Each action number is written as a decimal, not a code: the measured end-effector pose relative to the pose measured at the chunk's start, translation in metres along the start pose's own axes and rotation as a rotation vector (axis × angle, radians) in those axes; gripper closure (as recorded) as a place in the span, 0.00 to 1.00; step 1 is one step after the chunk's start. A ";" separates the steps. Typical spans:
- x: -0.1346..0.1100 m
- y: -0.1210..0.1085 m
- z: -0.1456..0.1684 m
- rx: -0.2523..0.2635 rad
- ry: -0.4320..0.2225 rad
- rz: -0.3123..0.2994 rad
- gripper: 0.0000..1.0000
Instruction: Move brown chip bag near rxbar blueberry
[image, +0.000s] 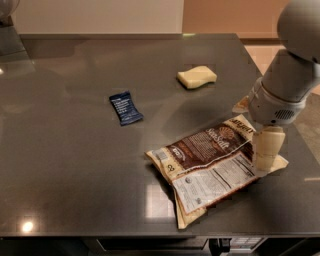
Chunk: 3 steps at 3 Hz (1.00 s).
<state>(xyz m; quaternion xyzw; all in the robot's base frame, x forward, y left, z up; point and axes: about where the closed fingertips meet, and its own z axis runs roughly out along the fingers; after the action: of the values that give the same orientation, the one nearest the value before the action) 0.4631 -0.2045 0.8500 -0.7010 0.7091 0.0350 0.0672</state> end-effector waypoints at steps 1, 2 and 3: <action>0.002 0.002 0.010 -0.032 0.009 -0.001 0.00; 0.003 0.006 0.013 -0.049 0.017 -0.010 0.18; 0.002 0.013 0.013 -0.065 0.024 -0.023 0.41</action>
Offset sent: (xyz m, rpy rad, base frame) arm -0.0118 -0.0033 -0.0180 -0.0287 0.0794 0.0290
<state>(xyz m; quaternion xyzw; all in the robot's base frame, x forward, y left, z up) 0.4510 -0.2047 0.8366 -0.7112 0.7004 0.0487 0.0365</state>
